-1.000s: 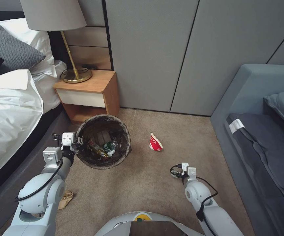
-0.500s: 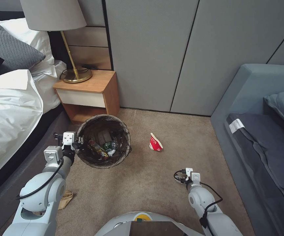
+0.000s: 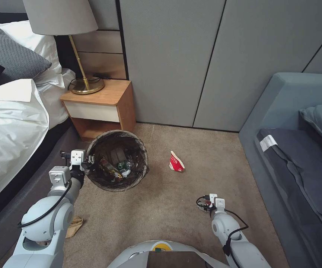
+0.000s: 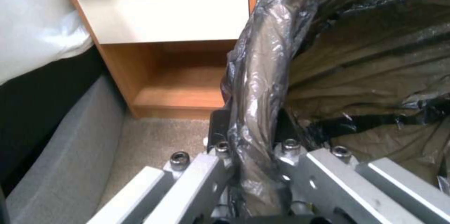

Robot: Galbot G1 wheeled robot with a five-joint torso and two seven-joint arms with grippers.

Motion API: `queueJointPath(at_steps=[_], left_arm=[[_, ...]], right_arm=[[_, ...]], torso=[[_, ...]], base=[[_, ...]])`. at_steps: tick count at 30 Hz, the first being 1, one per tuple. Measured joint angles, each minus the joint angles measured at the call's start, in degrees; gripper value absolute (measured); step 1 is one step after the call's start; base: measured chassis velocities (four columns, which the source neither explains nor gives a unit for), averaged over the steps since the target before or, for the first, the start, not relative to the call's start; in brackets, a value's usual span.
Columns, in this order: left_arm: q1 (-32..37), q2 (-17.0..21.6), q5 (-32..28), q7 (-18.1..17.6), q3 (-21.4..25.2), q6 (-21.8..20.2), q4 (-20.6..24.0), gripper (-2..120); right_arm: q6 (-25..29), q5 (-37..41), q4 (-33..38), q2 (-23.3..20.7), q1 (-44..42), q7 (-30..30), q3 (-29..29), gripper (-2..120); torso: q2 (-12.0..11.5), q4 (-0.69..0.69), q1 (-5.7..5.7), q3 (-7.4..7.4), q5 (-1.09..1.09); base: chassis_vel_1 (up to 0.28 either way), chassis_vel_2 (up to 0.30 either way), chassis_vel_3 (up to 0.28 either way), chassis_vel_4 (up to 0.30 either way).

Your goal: Pick up the trash bin, then pick up the garbage from the floor and place it into the trash bin.

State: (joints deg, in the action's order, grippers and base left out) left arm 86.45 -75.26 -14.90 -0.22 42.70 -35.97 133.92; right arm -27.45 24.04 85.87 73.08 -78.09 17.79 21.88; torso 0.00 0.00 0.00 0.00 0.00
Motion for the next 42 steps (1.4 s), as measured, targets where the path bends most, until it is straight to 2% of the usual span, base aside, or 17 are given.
queueJointPath(at_steps=[18, 42], left_arm=[[-0.1, -0.1, 0.5, 0.3, -0.3, 0.0, 0.1, 0], [-0.3, 0.0, 0.5, 0.3, -0.1, 0.0, -0.2, 0]], right_arm=[[1.1, -0.2, -0.1, -0.5, -0.9, -0.7, 1.9, 100], [2.1, 0.0, -3.7, -0.2, 0.7, -1.9, 1.9, 100]], torso=[[0.0, 0.0, 0.0, 0.0, 0.0], [0.0, 0.0, 0.0, 0.0, 0.0]], base=[[0.0, 0.0, 0.0, 0.0], [0.0, 0.0, 0.0, 0.0]])
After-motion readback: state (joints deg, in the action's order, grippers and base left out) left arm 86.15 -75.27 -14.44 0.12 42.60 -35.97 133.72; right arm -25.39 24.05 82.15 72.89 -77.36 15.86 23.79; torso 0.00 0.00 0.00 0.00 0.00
